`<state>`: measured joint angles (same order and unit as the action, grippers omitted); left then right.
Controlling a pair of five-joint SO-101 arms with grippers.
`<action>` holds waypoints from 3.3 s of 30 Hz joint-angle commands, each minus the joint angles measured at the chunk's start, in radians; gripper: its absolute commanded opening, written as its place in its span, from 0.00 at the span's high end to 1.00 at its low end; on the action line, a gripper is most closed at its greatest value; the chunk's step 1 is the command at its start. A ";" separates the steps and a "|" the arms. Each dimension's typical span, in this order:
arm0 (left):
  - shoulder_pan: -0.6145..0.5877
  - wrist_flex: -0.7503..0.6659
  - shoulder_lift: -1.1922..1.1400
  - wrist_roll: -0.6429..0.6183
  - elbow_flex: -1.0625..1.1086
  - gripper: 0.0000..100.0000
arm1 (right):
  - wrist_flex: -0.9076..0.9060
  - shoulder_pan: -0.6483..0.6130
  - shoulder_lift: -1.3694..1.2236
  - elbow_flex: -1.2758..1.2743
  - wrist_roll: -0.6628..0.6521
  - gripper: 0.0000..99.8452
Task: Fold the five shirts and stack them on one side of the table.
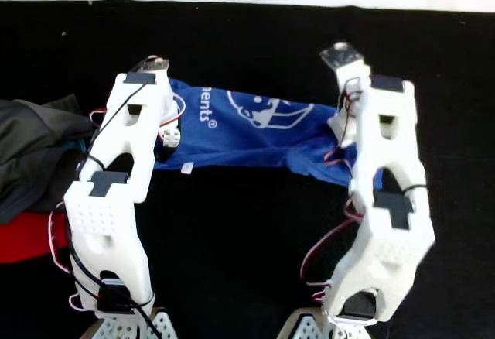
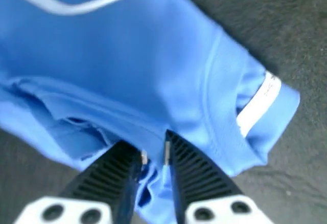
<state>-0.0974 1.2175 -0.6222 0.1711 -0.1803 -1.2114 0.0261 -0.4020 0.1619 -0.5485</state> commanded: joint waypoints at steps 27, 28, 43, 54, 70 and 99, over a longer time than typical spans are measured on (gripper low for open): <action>-0.088 0.181 0.171 0.064 -0.305 0.89 | -0.527 0.030 0.374 0.183 0.230 0.83; -0.088 0.181 0.147 0.069 -0.326 0.85 | -0.541 0.030 0.380 0.183 0.230 0.83; -0.101 0.189 -0.334 0.118 -0.739 0.80 | -0.397 0.008 0.909 -0.418 0.153 0.83; -0.097 0.339 -0.456 0.141 -0.869 0.99 | -0.291 0.008 1.165 -0.746 0.153 0.83; -0.208 0.537 -0.470 0.241 -1.152 0.99 | 0.022 0.229 1.376 -1.204 0.048 0.99; 0.704 -0.017 -0.159 0.155 -0.849 0.99 | 0.593 0.458 1.394 -1.778 0.083 0.99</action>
<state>0.5823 1.3280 -0.7465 0.3337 -1.0303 -0.6360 0.4757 0.9881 -1.5919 -0.4795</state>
